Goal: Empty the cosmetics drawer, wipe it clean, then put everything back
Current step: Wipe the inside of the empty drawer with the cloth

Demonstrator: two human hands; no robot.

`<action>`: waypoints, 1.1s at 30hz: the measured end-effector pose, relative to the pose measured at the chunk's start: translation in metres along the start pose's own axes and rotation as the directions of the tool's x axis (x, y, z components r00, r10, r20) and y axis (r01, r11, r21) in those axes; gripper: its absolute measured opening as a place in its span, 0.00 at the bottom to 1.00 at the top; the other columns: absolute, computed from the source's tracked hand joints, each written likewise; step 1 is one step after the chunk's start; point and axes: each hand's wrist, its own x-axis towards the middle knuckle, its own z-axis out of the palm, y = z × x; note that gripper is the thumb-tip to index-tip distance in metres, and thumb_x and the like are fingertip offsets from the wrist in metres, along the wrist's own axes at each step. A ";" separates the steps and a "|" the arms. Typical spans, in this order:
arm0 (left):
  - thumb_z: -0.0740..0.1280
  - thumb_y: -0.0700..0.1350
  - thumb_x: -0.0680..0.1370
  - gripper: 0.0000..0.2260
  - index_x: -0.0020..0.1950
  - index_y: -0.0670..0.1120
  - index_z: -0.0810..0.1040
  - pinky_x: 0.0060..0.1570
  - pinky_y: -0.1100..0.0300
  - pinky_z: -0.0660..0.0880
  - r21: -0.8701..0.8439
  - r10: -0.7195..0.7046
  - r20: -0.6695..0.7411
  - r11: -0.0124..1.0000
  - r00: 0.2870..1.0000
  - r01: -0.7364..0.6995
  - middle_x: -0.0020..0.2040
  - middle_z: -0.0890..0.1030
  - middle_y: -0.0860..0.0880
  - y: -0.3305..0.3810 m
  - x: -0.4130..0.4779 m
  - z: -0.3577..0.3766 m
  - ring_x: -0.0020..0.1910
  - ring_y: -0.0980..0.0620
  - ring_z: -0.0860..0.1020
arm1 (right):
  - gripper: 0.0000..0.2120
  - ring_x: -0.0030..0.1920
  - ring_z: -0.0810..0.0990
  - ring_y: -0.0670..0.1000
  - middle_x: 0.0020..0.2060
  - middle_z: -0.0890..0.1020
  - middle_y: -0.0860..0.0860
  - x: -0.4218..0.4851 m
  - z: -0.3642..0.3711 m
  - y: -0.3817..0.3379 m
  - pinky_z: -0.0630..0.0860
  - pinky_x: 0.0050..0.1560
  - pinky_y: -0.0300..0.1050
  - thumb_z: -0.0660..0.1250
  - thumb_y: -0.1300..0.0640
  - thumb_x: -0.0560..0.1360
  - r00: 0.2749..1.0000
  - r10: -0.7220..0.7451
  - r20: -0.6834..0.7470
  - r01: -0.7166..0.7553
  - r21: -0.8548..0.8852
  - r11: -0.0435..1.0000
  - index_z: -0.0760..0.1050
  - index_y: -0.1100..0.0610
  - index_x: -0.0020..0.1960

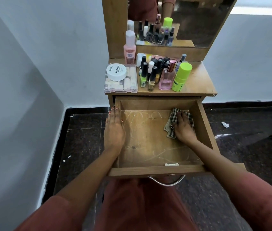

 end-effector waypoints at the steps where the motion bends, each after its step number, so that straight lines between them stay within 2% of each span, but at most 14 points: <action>1: 0.50 0.39 0.82 0.22 0.75 0.41 0.50 0.75 0.55 0.49 -0.005 0.002 -0.005 1.000 1.000 -0.002 0.76 0.52 0.43 0.000 0.000 0.001 0.76 0.48 0.51 | 0.26 0.75 0.49 0.58 0.75 0.48 0.57 0.000 0.003 -0.005 0.52 0.75 0.52 0.51 0.58 0.80 0.999 0.018 -0.027 -0.017 0.039 0.999 0.47 0.60 0.75; 6: 0.50 0.39 0.81 0.21 0.75 0.41 0.50 0.74 0.57 0.49 -0.005 -0.003 -0.020 1.000 1.000 0.003 0.76 0.53 0.43 0.000 0.000 0.001 0.76 0.48 0.52 | 0.24 0.67 0.63 0.63 0.70 0.57 0.61 0.012 0.023 -0.043 0.61 0.71 0.53 0.55 0.63 0.77 0.991 0.035 -0.132 -0.028 0.060 0.998 0.55 0.64 0.72; 11: 0.50 0.38 0.81 0.22 0.75 0.41 0.51 0.74 0.57 0.48 -0.009 0.005 -0.035 1.000 0.999 -0.005 0.76 0.53 0.43 -0.001 0.002 0.002 0.75 0.48 0.53 | 0.22 0.71 0.58 0.62 0.69 0.60 0.62 0.012 0.051 -0.077 0.55 0.74 0.53 0.52 0.65 0.77 0.977 -0.028 -0.213 0.021 -0.032 0.999 0.57 0.67 0.70; 16: 0.51 0.38 0.81 0.22 0.74 0.40 0.53 0.74 0.57 0.50 -0.010 -0.003 -0.032 1.000 0.999 0.002 0.76 0.54 0.42 0.002 0.001 0.000 0.75 0.46 0.54 | 0.25 0.73 0.54 0.61 0.72 0.57 0.63 -0.003 0.068 -0.120 0.48 0.76 0.50 0.51 0.64 0.77 0.971 -0.210 -0.112 0.197 -0.113 0.974 0.51 0.67 0.73; 20: 0.51 0.39 0.81 0.22 0.74 0.40 0.53 0.74 0.56 0.51 0.001 -0.010 -0.033 1.000 0.999 0.010 0.76 0.55 0.42 0.004 0.002 -0.001 0.75 0.47 0.55 | 0.25 0.75 0.51 0.59 0.73 0.56 0.62 -0.003 0.086 -0.142 0.46 0.77 0.49 0.51 0.63 0.79 0.953 -0.295 -0.072 0.278 -0.190 0.942 0.48 0.66 0.73; 25: 0.51 0.39 0.81 0.21 0.74 0.40 0.55 0.74 0.56 0.52 -0.008 -0.019 -0.026 1.000 0.999 0.019 0.75 0.57 0.41 0.003 0.003 -0.002 0.75 0.46 0.56 | 0.26 0.75 0.50 0.55 0.74 0.55 0.56 -0.003 0.081 -0.138 0.49 0.76 0.48 0.53 0.60 0.80 0.929 -0.370 0.018 0.364 -0.229 0.903 0.48 0.60 0.75; 29: 0.51 0.39 0.81 0.21 0.74 0.41 0.55 0.74 0.55 0.52 -0.019 -0.014 -0.023 1.000 1.000 0.013 0.75 0.57 0.42 0.003 0.002 -0.003 0.75 0.46 0.56 | 0.24 0.75 0.54 0.54 0.74 0.56 0.54 0.002 0.067 -0.119 0.51 0.75 0.48 0.52 0.59 0.79 0.906 -0.420 0.058 0.421 -0.239 0.875 0.52 0.60 0.74; 33: 0.51 0.39 0.81 0.21 0.74 0.41 0.55 0.74 0.54 0.54 -0.040 -0.025 -0.014 0.999 1.000 0.024 0.75 0.57 0.43 0.004 0.001 -0.004 0.75 0.46 0.56 | 0.22 0.73 0.59 0.56 0.73 0.60 0.56 0.008 0.043 -0.086 0.58 0.73 0.50 0.53 0.61 0.79 0.927 -0.374 0.041 0.374 -0.213 0.903 0.57 0.62 0.72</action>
